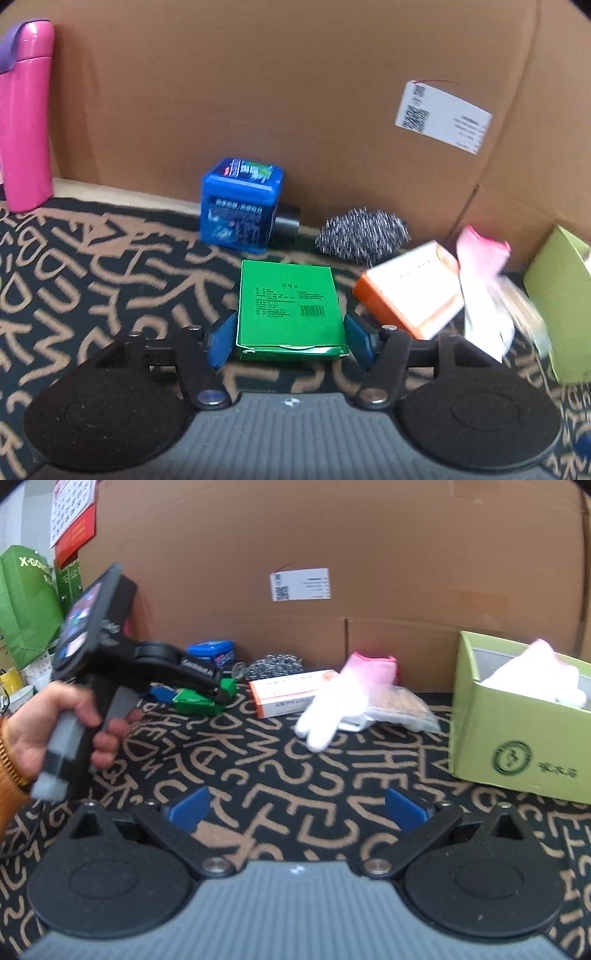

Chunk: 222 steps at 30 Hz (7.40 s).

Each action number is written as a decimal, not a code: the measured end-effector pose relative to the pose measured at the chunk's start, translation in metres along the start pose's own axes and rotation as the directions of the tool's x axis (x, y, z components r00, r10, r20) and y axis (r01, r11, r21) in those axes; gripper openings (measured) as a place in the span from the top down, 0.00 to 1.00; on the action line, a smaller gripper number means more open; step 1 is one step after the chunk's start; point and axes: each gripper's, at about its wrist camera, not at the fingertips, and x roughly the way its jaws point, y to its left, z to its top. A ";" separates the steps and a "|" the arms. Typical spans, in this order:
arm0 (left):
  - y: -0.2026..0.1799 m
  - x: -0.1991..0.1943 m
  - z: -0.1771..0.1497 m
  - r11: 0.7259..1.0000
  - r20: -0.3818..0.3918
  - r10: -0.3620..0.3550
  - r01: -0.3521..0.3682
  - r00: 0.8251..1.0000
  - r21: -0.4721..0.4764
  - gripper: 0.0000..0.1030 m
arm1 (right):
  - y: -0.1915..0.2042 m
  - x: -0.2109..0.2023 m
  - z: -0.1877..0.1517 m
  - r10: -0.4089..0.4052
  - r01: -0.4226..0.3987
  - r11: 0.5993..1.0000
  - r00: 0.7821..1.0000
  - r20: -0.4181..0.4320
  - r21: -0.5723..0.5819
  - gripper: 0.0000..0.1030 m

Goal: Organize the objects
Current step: 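Grasp the green box with the left tool while the right tool approaches the orange-white box, then grasp the orange-white box with the right tool while the left tool holds the green box, then carry both boxes into the lime-green box and open both tools, then move both open tools back toward the pink-cuffed glove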

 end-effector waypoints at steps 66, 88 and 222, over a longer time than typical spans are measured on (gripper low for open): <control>0.016 -0.092 -0.076 0.989 -0.030 -0.102 0.105 0.994 0.104 0.28 | 0.015 0.084 0.057 0.066 -0.065 0.985 0.998 0.000 -0.159 0.33; -0.014 -0.097 -0.088 0.956 -0.065 -0.151 0.162 0.986 0.244 0.28 | -0.004 -0.006 -0.023 -0.002 0.001 1.000 0.993 -0.121 -0.011 0.36; -0.045 0.003 0.032 0.971 0.062 -0.142 0.127 0.988 0.204 0.12 | -0.040 0.088 0.048 -0.128 0.129 0.990 0.992 -0.019 0.064 0.21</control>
